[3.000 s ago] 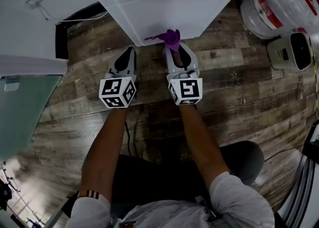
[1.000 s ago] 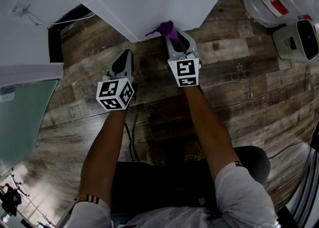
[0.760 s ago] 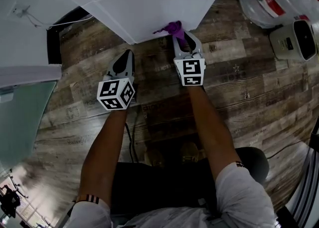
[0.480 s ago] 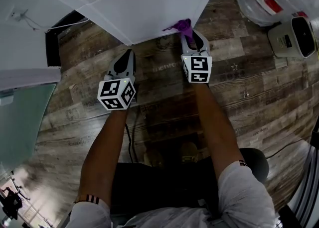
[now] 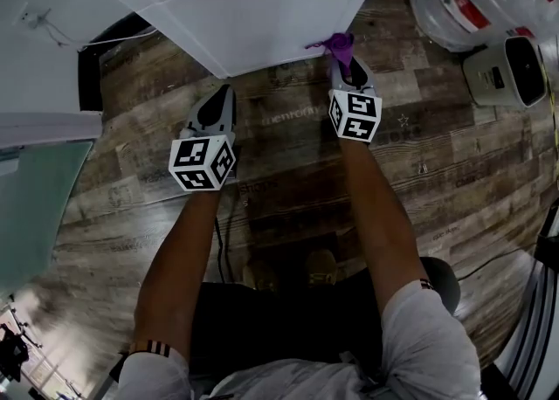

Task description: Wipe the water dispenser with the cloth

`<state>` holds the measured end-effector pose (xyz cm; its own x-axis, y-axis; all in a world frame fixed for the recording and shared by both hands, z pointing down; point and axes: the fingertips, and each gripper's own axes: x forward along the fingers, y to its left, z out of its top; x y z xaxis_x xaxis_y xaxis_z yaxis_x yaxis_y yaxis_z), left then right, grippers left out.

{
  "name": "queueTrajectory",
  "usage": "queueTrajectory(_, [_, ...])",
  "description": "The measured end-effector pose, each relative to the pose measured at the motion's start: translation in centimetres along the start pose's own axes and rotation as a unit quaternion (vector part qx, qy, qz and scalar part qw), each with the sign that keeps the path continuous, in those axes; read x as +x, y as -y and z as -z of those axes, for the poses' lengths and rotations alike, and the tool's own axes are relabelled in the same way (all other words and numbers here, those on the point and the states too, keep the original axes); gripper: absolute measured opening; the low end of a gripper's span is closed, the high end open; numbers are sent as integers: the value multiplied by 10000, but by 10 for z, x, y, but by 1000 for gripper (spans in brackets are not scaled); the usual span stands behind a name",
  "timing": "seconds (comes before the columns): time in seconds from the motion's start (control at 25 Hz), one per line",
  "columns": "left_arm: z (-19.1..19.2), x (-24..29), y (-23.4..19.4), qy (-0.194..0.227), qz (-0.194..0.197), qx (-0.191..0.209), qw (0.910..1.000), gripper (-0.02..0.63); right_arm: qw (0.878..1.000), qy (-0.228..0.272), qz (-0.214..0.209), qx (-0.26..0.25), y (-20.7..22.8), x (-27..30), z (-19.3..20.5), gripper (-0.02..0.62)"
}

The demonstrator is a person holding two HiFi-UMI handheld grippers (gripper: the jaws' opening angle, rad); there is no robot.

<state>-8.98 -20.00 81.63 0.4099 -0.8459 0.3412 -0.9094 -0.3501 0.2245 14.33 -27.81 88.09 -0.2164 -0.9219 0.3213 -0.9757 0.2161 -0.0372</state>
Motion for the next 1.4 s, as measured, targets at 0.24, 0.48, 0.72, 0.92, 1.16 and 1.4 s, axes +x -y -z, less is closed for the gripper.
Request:
queueTrajectory(0.24, [-16, 0, 6, 84, 94, 191, 9997, -2, 9999, 34, -158, -54, -2, -16, -16, 97])
queueTrajectory(0.48, [-32, -2, 18, -58, 391, 763, 9963, -2, 9920, 142, -1250, -85, -54, -34, -36, 97])
queueTrajectory(0.72, [-59, -11, 21, -53, 580, 919, 9941, -2, 9665, 387, -2505, -403, -141, -50, -84, 97])
queueTrajectory(0.92, [-98, -36, 20, 99, 538, 567, 9969, -2, 9541, 465, -2907, -548, -179, -73, -128, 97])
queueTrajectory(1.16, [-150, -76, 40, 112, 607, 534, 9967, -2, 9441, 309, -3177, -828, -197, -117, -180, 98])
queueTrajectory(1.4, [-219, -119, 75, 154, 771, 729, 9942, -2, 9366, 387, -3337, -994, -205, -164, -272, 98])
